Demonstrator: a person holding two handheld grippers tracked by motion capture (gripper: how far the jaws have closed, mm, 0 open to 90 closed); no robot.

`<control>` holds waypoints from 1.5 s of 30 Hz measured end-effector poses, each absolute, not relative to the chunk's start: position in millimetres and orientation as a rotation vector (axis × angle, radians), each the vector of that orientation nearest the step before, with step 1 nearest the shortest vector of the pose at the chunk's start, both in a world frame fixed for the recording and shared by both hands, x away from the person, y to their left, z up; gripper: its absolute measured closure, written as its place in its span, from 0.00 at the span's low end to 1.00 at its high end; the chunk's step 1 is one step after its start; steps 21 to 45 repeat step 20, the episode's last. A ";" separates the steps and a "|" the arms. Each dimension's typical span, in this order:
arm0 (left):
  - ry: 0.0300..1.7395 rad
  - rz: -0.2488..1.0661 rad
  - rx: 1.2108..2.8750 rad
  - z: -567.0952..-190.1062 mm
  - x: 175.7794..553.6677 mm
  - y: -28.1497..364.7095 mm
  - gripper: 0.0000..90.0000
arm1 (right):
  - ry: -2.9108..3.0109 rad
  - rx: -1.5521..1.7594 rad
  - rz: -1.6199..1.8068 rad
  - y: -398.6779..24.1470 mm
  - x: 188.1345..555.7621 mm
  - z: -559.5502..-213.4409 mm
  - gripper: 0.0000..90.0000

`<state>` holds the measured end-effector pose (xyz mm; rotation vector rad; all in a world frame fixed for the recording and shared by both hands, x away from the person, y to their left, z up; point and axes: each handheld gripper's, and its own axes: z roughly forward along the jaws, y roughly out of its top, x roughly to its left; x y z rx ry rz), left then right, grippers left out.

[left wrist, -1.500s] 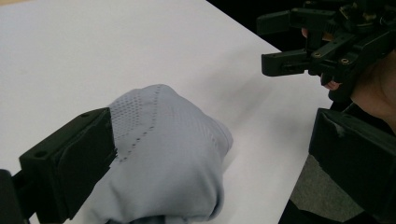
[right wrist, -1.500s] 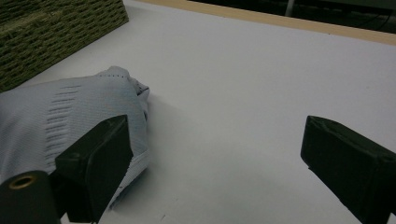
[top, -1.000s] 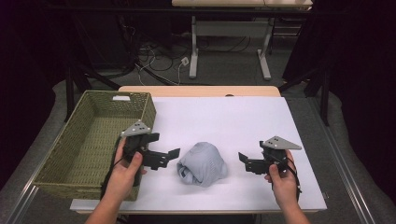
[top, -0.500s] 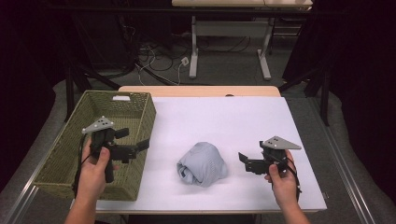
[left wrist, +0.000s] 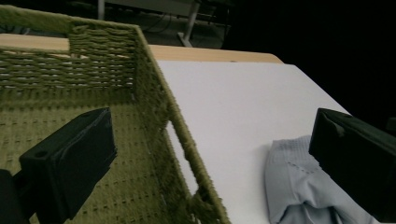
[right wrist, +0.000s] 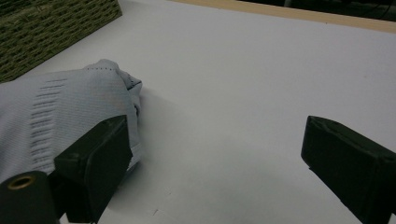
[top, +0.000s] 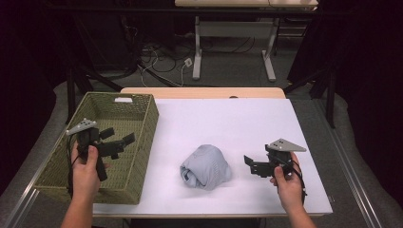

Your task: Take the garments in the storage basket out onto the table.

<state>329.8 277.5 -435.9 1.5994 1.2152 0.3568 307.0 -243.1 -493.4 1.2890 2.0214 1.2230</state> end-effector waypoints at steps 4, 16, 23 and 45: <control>1.251 0.387 1.567 -439.5 331.0 284.7 0.01 | 2.027 1.290 1.215 -243.2 308.5 -496.0 0.09; 1.292 0.421 1.553 -445.3 334.0 290.8 0.01 | 2.036 1.311 1.192 -243.6 309.4 -498.5 0.09; 1.301 0.429 1.563 -445.2 334.0 291.4 0.01 | 2.034 1.300 1.190 -243.3 310.0 -498.9 0.09; 1.301 0.429 1.563 -445.2 334.0 291.4 0.01 | 2.034 1.300 1.190 -243.3 310.0 -498.9 0.09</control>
